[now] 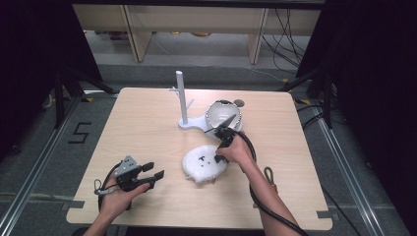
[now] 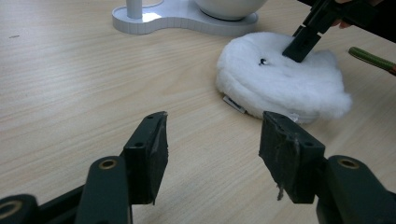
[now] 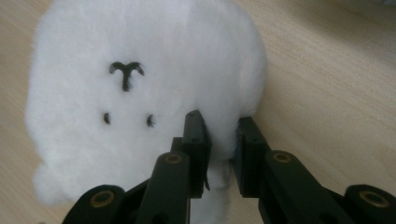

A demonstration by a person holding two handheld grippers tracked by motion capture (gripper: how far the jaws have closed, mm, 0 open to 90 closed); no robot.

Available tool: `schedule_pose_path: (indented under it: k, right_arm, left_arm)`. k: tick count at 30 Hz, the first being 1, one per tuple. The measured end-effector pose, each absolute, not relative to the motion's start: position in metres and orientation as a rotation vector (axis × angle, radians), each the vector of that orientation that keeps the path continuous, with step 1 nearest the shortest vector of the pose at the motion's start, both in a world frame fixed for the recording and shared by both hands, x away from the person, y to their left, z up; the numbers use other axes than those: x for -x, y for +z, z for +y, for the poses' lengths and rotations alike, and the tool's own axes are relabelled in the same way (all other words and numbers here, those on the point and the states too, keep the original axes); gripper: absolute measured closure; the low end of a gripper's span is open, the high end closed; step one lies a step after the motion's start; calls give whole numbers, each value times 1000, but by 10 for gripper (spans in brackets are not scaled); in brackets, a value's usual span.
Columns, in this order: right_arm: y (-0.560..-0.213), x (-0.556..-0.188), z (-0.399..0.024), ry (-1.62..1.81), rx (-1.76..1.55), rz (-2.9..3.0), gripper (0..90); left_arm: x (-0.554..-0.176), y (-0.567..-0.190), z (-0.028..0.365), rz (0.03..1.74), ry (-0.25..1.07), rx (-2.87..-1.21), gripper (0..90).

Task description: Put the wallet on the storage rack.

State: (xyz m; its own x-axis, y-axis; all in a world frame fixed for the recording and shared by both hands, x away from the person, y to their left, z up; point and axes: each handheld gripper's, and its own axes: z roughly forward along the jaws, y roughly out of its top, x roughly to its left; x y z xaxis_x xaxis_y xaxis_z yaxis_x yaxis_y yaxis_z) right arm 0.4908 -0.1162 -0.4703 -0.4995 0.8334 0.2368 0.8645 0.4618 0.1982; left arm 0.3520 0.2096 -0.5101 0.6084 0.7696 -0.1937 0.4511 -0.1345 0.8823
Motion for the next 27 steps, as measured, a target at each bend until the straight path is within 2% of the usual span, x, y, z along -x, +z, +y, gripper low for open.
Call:
schedule_pose_path:
  k: [13, 27]
  right_arm:
    - [-419, -466, -135, -658, 1516, -2695, 790]
    - [-386, -459, -155, -794, 1599, -2707, 790]
  left_arm:
    - [-351, -513, 209, 1003, 375, -1773, 411]
    - [-351, -514, 210, 1018, 385, -1768, 409]
